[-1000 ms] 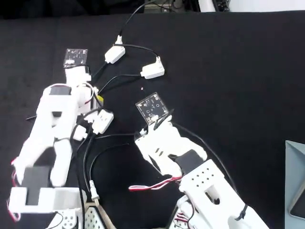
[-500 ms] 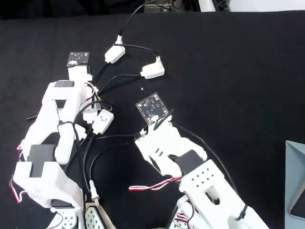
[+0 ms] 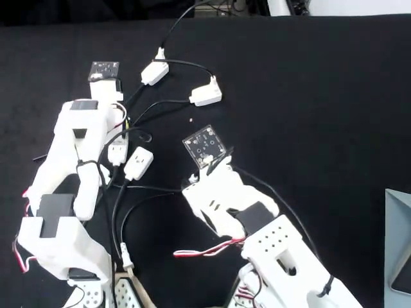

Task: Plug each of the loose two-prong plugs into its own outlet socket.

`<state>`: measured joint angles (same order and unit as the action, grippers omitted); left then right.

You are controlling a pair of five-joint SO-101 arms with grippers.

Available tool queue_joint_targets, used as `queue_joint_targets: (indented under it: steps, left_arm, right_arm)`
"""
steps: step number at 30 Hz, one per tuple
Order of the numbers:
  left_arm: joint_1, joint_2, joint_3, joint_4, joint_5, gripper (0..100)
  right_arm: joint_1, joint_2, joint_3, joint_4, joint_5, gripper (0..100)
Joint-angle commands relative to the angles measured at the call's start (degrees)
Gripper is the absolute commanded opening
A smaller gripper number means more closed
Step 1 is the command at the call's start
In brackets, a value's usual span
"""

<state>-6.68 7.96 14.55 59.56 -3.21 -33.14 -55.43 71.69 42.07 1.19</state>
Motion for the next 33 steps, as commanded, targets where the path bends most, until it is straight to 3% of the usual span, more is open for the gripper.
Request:
queue_joint_targets:
  steps: [1,10,21,28,33]
  left_arm:
    - [-0.22,-0.79,-5.85,5.8,-0.44,17]
    - [-0.4,-0.18,-6.46,6.42,-0.53,18]
    - [-0.31,-0.18,6.73,-9.23,-0.53,18]
    - [-0.13,-0.35,5.93,-9.23,-0.53,6]
    - [-0.48,-0.44,4.97,-5.89,-0.09,15]
  right_arm:
    - [0.7,0.22,-0.22,-1.14,-0.44,1.2]
    - [0.7,0.22,-0.22,-1.05,-0.44,1.2]
    - [0.7,0.22,-0.22,-0.88,-0.44,1.2]
    - [0.7,0.22,-0.22,-0.7,-0.44,1.2]
    - [0.7,0.22,-0.13,-0.62,-0.44,1.2]
